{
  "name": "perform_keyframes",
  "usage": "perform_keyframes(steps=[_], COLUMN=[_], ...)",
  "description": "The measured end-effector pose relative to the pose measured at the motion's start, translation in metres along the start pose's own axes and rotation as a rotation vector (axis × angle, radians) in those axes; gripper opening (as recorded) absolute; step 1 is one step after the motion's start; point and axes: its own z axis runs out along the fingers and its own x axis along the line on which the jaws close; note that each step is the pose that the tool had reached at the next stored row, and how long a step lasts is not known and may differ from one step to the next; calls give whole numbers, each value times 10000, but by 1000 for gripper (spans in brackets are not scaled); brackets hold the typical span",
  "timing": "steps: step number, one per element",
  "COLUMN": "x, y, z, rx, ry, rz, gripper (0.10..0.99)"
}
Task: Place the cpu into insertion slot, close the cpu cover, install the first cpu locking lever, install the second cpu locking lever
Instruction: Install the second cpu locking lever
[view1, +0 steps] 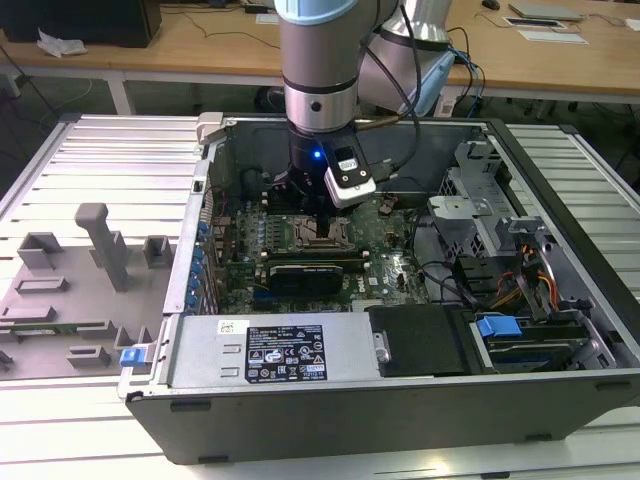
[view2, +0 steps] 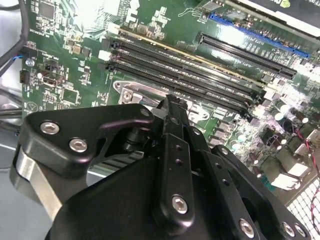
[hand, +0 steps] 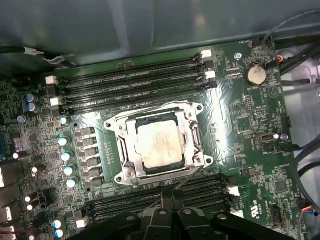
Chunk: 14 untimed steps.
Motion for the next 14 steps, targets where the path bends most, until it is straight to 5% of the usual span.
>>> perform_keyframes(steps=[2,9,11,14], x=[5,47,47,69], y=[-3,-30,-58,-159], z=[21,89,103,130], rx=[-34,-403,-548,-969], ry=[12,80,105,183], rz=[-26,-251,-272,-375], gripper=[106,106,106,106])
